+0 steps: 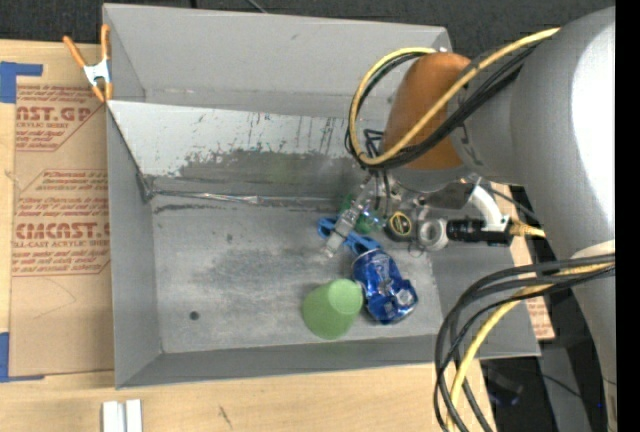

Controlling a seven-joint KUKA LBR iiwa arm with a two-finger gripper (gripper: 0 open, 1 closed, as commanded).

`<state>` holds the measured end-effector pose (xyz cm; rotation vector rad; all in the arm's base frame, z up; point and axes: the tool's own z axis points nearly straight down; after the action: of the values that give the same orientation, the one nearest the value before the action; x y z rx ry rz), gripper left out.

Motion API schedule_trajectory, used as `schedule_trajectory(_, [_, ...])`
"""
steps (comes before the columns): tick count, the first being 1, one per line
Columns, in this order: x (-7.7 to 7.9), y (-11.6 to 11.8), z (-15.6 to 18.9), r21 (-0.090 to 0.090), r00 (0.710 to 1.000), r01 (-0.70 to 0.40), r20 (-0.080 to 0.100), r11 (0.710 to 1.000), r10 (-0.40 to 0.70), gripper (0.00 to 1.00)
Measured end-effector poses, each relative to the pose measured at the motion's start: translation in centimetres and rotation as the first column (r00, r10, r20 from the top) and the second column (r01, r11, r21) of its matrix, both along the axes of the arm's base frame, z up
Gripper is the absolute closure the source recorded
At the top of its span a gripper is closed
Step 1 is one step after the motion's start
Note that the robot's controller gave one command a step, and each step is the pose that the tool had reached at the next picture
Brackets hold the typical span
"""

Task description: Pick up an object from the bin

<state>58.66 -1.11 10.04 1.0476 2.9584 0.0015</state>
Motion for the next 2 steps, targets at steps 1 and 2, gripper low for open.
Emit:
schedule_trajectory(1, [-0.8, -0.2, 1.7, 0.000, 0.988, 0.152, -0.001, 0.988, -0.152, 0.00])
schedule_trajectory(2, [-0.8, 0.5, -2.9, 0.001, 0.923, 0.386, 0.004, 0.923, -0.386, 0.00])
